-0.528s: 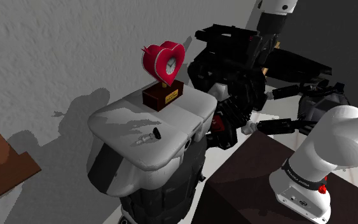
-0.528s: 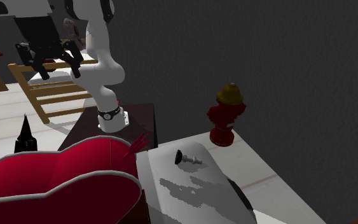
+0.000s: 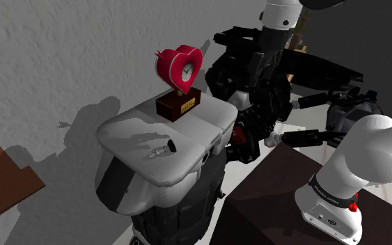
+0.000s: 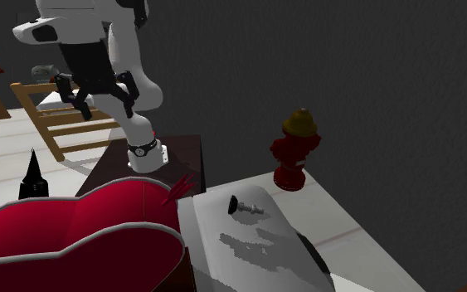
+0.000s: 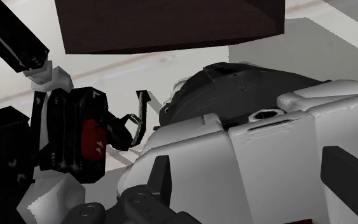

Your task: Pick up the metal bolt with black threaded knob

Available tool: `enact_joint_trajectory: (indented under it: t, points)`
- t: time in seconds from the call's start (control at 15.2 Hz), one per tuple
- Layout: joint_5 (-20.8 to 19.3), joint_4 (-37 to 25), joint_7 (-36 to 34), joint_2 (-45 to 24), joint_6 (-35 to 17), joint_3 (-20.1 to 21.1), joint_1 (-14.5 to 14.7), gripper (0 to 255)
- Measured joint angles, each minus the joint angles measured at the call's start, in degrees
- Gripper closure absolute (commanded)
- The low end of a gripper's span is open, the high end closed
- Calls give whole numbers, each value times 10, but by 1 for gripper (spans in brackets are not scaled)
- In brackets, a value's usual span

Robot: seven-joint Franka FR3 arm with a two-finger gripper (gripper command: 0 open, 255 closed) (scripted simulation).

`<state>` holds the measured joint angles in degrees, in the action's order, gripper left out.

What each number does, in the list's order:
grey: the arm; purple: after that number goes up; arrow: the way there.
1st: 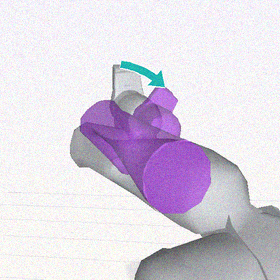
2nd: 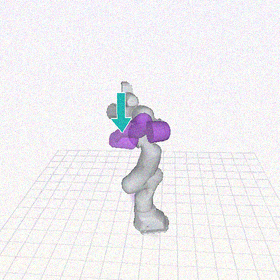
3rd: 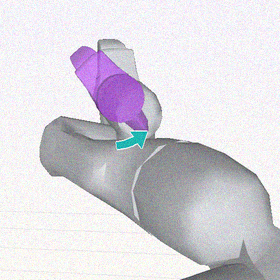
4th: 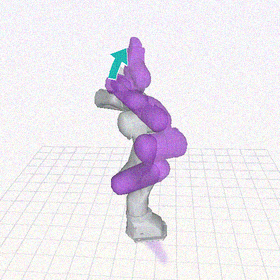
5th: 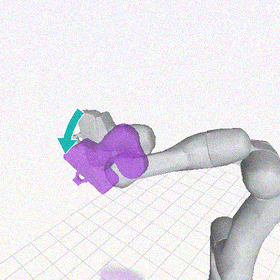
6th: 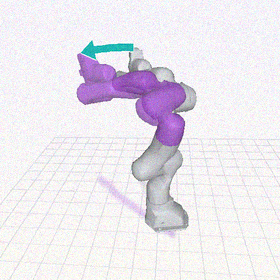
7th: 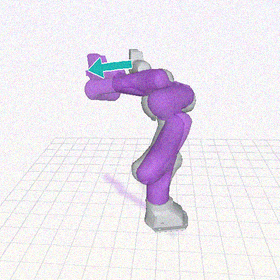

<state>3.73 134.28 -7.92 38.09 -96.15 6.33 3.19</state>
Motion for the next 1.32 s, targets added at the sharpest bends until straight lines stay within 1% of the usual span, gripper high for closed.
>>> enact_joint_trajectory:
  t: [0.26,0.33,0.66,0.99,1.19,1.32]
  points:
    - [8,-8,-36,-48,-45,47,16,0]
    - [8,-6,-43,-63,-63,57,19,0]
    - [1,-26,-94,-138,-119,116,33,0]
    - [-28,-69,-152,-226,-161,172,42,0]
    - [-61,-99,-186,-287,-184,199,46,0]
    - [-85,-120,-217,-327,-195,218,53,0]
